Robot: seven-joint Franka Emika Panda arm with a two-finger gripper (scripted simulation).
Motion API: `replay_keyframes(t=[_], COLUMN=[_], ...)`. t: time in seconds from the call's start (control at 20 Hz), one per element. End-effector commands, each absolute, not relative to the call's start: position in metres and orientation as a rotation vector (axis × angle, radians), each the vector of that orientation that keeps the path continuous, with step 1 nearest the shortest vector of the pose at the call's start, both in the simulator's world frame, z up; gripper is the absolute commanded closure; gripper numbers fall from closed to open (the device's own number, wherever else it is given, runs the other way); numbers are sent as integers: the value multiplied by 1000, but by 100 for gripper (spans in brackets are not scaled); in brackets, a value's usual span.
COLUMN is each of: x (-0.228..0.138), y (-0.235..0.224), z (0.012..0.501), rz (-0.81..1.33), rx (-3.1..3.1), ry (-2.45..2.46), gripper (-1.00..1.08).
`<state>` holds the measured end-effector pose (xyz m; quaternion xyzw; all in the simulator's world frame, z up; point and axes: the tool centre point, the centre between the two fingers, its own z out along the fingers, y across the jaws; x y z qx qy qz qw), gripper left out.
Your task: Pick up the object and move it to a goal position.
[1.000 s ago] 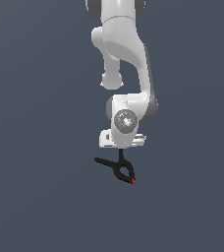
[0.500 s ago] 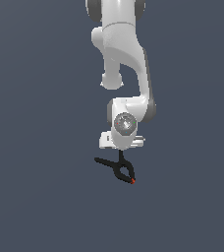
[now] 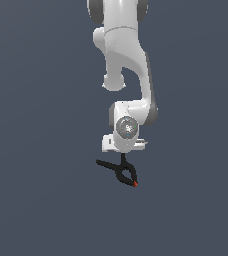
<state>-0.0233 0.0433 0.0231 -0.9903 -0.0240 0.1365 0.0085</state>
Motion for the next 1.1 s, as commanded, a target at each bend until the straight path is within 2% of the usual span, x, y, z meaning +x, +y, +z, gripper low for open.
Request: replay_keyframes(t=[0.0,0.55,1.05], x=[-23,-25,-32], y=[43,34,-15], z=[23,36,107], rz=[426,427,427], rx=[-3095,-3094,-3093], ry=[-75,-75,-73], gripper=[108,108,108])
